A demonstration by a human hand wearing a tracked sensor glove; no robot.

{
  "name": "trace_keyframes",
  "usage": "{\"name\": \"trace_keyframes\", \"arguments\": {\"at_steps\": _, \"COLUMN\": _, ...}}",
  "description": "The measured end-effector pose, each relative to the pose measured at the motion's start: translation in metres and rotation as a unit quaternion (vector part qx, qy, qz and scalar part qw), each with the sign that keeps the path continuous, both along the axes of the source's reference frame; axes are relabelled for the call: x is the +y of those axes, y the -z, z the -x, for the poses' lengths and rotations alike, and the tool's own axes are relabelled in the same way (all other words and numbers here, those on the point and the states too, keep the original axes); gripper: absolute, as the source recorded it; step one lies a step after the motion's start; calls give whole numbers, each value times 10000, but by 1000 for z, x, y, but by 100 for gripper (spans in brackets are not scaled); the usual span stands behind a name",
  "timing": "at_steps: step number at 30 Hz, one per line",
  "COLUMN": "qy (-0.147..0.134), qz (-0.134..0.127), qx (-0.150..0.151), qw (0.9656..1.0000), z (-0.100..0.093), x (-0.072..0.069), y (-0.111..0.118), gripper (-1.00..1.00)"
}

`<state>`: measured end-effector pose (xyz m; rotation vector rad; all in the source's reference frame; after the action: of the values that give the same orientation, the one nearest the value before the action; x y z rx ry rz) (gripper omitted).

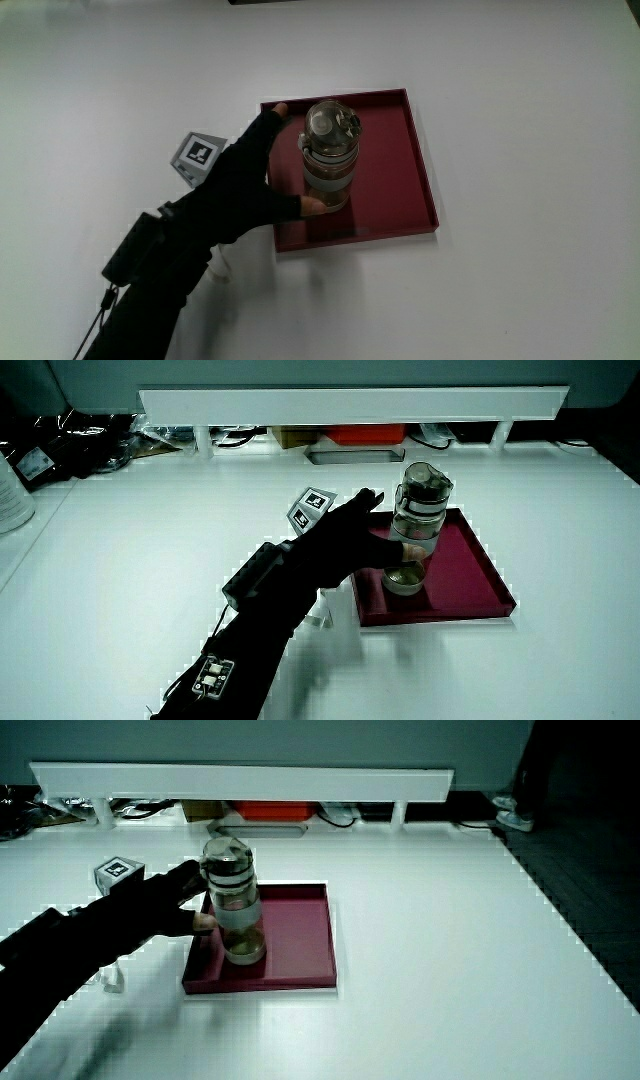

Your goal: Pick bottle

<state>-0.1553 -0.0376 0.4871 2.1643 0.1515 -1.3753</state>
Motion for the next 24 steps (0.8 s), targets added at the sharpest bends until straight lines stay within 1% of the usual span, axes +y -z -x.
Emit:
{"name": "trace_keyframes", "arguments": {"at_steps": 1, "qy": 24, "qz": 91, "qx": -60, "qw": 9999, "z": -3, "x": 0, "y": -1, "gripper": 0}}
{"name": "trace_keyframes", "arguments": {"at_steps": 2, "qy": -2, "qz": -32, "qx": 11, "qw": 10000, "z": -5, "x": 0, "y": -7, "gripper": 0}}
{"name": "trace_keyframes", "arguments": {"at_steps": 4, "qy": -39, "qz": 50, "qx": -19, "qw": 10000, "z": -10, "x": 2, "y": -10, "gripper": 0}}
{"name": "trace_keyframes", "arguments": {"at_steps": 5, "qy": -36, "qz": 59, "qx": 7, "qw": 10000, "z": -13, "x": 2, "y": -11, "gripper": 0}}
{"name": "trace_keyframes", "arguments": {"at_steps": 6, "qy": -50, "qz": 14, "qx": -44, "qw": 10000, "z": -15, "x": 2, "y": -13, "gripper": 0}}
{"name": "trace_keyframes", "arguments": {"at_steps": 7, "qy": -6, "qz": 61, "qx": -36, "qw": 10000, "z": -16, "x": 3, "y": -13, "gripper": 0}}
{"name": "trace_keyframes", "arguments": {"at_steps": 8, "qy": 19, "qz": 77, "qx": 9, "qw": 10000, "z": -18, "x": 3, "y": -16, "gripper": 0}}
{"name": "trace_keyframes", "arguments": {"at_steps": 9, "qy": -19, "qz": 16, "qx": 79, "qw": 10000, "z": -19, "x": 3, "y": -19, "gripper": 0}}
{"name": "trace_keyframes", "arguments": {"at_steps": 10, "qy": -7, "qz": 58, "qx": 29, "qw": 10000, "z": -20, "x": 4, "y": -19, "gripper": 0}}
{"name": "trace_keyframes", "arguments": {"at_steps": 11, "qy": -25, "qz": 26, "qx": 55, "qw": 10000, "z": -21, "x": 4, "y": -22, "gripper": 0}}
{"name": "trace_keyframes", "arguments": {"at_steps": 13, "qy": -38, "qz": 64, "qx": 72, "qw": 9999, "z": -23, "x": 6, "y": -22, "gripper": 0}}
{"name": "trace_keyframes", "arguments": {"at_steps": 14, "qy": -27, "qz": 43, "qx": 135, "qw": 9999, "z": -23, "x": 6, "y": -24, "gripper": 0}}
{"name": "trace_keyframes", "arguments": {"at_steps": 15, "qy": -4, "qz": 81, "qx": 68, "qw": 9999, "z": -23, "x": 7, "y": -25, "gripper": 0}}
{"name": "trace_keyframes", "arguments": {"at_steps": 16, "qy": 9, "qz": 37, "qx": 121, "qw": 9999, "z": -23, "x": 7, "y": -26, "gripper": 0}}
{"name": "trace_keyframes", "arguments": {"at_steps": 18, "qy": 44, "qz": 89, "qx": 66, "qw": 9999, "z": -24, "x": 8, "y": -24, "gripper": 0}}
{"name": "trace_keyframes", "arguments": {"at_steps": 19, "qy": 74, "qz": 37, "qx": 188, "qw": 9998, "z": -24, "x": 8, "y": -25, "gripper": 0}}
{"name": "trace_keyframes", "arguments": {"at_steps": 20, "qy": 68, "qz": -44, "qx": 158, "qw": 9998, "z": -24, "x": 8, "y": -29, "gripper": 0}}
{"name": "trace_keyframes", "arguments": {"at_steps": 21, "qy": 111, "qz": 30, "qx": 103, "qw": 9999, "z": -25, "x": 9, "y": -25, "gripper": 0}}
{"name": "trace_keyframes", "arguments": {"at_steps": 22, "qy": 163, "qz": -54, "qx": 208, "qw": 9996, "z": -24, "x": 10, "y": -28, "gripper": 4}}
{"name": "trace_keyframes", "arguments": {"at_steps": 24, "qy": 267, "qz": -97, "qx": 144, "qw": 9995, "z": -23, "x": 11, "y": -28, "gripper": 13}}
